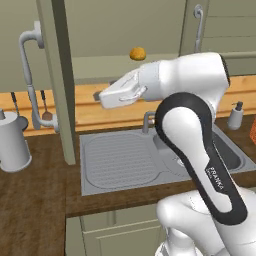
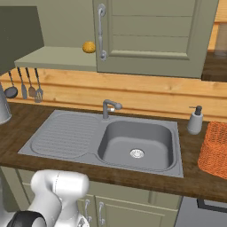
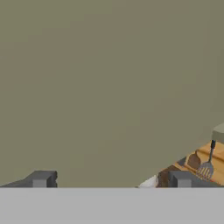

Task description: Open the cabinet, pick up the bread from the cabinet and place it in the basket. Then move the basket to the dining counter.

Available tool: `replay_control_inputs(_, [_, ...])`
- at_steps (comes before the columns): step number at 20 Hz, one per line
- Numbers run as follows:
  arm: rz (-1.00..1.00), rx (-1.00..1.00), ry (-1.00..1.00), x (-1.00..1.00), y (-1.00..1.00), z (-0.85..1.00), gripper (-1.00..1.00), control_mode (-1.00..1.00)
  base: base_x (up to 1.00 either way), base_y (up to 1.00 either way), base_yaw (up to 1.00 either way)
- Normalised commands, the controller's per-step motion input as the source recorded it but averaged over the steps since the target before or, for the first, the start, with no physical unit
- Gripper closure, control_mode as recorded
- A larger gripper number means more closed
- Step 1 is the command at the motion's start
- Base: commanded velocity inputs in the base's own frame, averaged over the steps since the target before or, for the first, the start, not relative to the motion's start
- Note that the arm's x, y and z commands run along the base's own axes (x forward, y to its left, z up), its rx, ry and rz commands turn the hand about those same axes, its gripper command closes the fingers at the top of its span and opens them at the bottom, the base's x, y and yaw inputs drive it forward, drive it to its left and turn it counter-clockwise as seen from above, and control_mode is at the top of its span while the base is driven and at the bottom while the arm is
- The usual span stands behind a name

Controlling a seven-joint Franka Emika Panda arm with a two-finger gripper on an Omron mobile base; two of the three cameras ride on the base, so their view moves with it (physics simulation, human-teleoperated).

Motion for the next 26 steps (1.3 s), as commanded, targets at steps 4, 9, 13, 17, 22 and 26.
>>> replay_control_inputs(4, [-0.57, -0.14, 0.08, 0.22, -0.23, 0.02, -1.00, -1.00, 0.00, 0.00, 0.00])
replay_control_inputs(9, [-0.60, -0.01, 0.04, 0.13, -0.32, 0.00, -1.00, -1.00, 0.00, 0.00, 0.00])
replay_control_inputs(13, [-0.46, 0.00, 0.05, 0.13, -0.83, 0.00, -1.00, -1.00, 0.00, 0.00, 0.00])
replay_control_inputs(17, [-0.41, 0.00, 0.11, 0.24, -0.93, 0.00, -1.00, -1.00, 0.00, 0.00, 0.00])
replay_control_inputs(22, [-0.17, 0.00, 0.10, 0.58, -0.69, 0.01, -1.00, -1.00, 0.00, 0.00, 0.00])
replay_control_inputs(26, [-0.02, 0.00, 0.06, 0.62, -0.29, 0.00, -1.00, -1.00, 0.00, 0.00, 0.00])
